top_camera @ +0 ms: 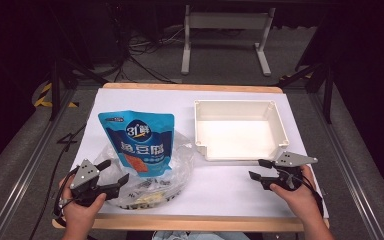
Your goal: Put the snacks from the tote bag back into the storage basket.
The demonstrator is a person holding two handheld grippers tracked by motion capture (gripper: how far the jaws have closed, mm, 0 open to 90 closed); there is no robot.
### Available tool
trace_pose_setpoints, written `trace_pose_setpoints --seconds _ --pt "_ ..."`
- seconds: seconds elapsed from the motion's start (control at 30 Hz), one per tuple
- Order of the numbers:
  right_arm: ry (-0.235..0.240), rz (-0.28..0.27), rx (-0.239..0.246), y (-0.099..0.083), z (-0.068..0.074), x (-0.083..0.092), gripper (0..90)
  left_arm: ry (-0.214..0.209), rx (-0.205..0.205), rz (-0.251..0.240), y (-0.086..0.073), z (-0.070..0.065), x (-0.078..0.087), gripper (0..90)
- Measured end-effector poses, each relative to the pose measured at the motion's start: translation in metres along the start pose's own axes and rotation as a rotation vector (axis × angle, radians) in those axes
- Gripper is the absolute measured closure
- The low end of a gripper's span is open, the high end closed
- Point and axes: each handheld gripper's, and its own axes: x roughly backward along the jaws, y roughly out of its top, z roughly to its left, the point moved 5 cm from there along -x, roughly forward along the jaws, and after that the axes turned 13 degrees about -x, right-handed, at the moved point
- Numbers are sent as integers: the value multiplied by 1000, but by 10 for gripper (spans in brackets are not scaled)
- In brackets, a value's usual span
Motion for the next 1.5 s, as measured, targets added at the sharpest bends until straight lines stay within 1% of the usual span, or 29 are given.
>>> trace_pose_setpoints --seconds 0.03,0.07,0.13,0.17,0.2,0.27,0.3,0.33,0.37,0.4,0.43,0.47,0.5,0.53,0.57,0.63,0.8,0.83,0.87,0.9,0.93,0.97,1.13,1.2,1.27,1.33,1.4,1.47,1.5 --pt "0 0 0 0 0 0 378 0 1 0 0 0 1 211" --pt "-3 1 1 0 0 0 353 -2 5 0 0 0 1 201" --pt "6 5 -15 0 0 -1 342 5 9 3 0 0 1 197" --pt "6 8 -19 0 0 -1 341 2 12 -1 0 1 1 192" --pt "14 12 -21 0 1 -1 335 -8 12 -9 0 1 2 191" --pt "22 1 -31 1 2 0 288 -30 12 -27 0 1 3 191" --pt "22 6 -37 1 2 0 257 -24 11 -28 0 1 4 193" --pt "28 10 -27 1 3 -1 246 -17 7 -24 0 1 4 194" --pt "22 4 -17 2 3 0 243 -12 2 -22 0 0 4 193" --pt "19 2 -12 2 4 0 245 -10 -3 -22 0 0 4 193" --pt "19 2 -2 2 5 0 273 -19 -7 -27 1 -1 4 193" --pt "19 2 -2 2 5 0 273 -19 -7 -27 1 -1 4 187" --pt "15 -1 23 3 7 1 306 -36 -14 -34 1 -2 3 187" --pt "20 2 31 3 8 1 322 -53 -20 -41 1 -3 3 180" --pt "27 -4 44 4 10 1 331 -60 -25 -48 2 -4 3 172" --pt "29 -13 62 5 12 2 331 -59 -31 -47 2 -4 3 163" --pt "28 -10 53 5 12 2 331 -49 -29 -42 1 -3 2 161" --pt "18 10 50 3 12 1 332 -46 -28 -42 1 -4 2 159" --pt "18 11 44 3 12 0 343 -48 -30 -44 2 -4 2 158" --pt "21 22 35 3 14 -2 382 -52 -33 -49 2 -4 2 158" --pt "21 22 35 3 14 -2 382 -52 -33 -49 2 -4 2 154" --pt "18 32 40 3 16 -6 389 -60 -43 -53 2 -5 2 145" --pt "20 39 38 5 20 -7 376 -51 -46 -48 2 -5 0 137" --pt "22 40 51 10 24 -8 358 -46 -49 -37 1 -5 -2 137" --pt "26 34 63 14 29 -9 334 -42 -47 -36 1 -4 -2 137" --pt "28 31 71 17 31 -9 324 -41 -41 -40 2 -4 -1 136" --pt "30 21 88 23 36 -10 307 -56 -30 -52 2 -4 -1 132" --pt "46 29 93 31 42 -11 299 -57 -16 -56 1 -3 -2 122" --pt "52 34 97 34 45 -11 299 -51 -15 -53 1 -2 -3 122"
